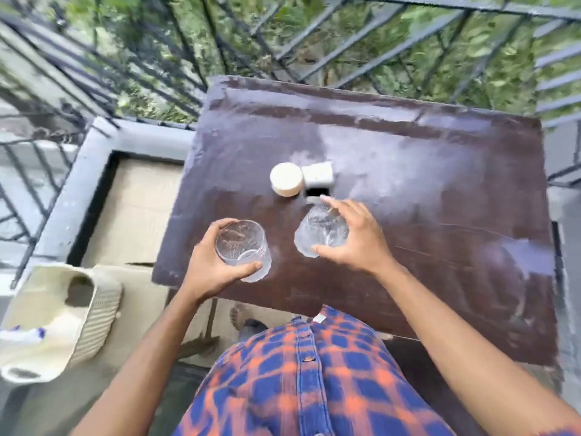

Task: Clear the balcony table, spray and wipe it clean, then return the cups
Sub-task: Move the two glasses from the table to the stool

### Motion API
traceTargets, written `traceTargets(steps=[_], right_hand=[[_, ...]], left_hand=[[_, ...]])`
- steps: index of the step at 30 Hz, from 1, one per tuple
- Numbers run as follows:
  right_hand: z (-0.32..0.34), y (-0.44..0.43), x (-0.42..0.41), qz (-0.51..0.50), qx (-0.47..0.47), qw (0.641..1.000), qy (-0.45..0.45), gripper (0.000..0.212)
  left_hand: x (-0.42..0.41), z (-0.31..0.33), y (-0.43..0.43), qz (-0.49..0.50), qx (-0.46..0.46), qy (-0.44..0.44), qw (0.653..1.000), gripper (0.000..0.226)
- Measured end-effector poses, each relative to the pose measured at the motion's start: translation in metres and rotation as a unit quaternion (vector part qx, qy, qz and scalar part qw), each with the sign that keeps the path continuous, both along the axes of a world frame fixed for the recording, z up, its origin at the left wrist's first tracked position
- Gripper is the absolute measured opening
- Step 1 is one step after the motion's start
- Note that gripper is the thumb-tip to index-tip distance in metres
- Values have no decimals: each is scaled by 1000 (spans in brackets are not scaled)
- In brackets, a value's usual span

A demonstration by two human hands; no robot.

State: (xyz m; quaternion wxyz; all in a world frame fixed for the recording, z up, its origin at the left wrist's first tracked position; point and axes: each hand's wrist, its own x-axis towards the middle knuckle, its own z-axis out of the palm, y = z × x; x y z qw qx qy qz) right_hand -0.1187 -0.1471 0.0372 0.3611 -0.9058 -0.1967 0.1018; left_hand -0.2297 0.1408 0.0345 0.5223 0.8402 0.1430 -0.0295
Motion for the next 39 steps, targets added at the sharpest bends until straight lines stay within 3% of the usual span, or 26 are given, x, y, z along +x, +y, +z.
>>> traceTargets(steps=[4,9,14,19,22,29,39], right_hand=[[-5,105,-24,132,-6,991,10,92],[-13,232,-64,289,1,957,23,88],[-27,340,-111,394,10,918,38,83],[-70,420,-165,435,-49,894,94,85],[-105,447,-192,424,-76,894,124,88],[-182,492,-221,401,-153,894,125,82],[-240,520,-228,555,-228,799,47,88]], left_hand=[[-79,-8,69,147,-1,14,989,87],[-169,-39,126,321,6,22,947,82],[-224,-78,151,483,-31,66,872,91],[-272,-134,170,608,-52,129,782,92],[-293,-159,177,638,-56,169,749,92],[-308,-208,203,652,-60,207,727,94],[-303,-256,226,655,-64,219,720,99]])
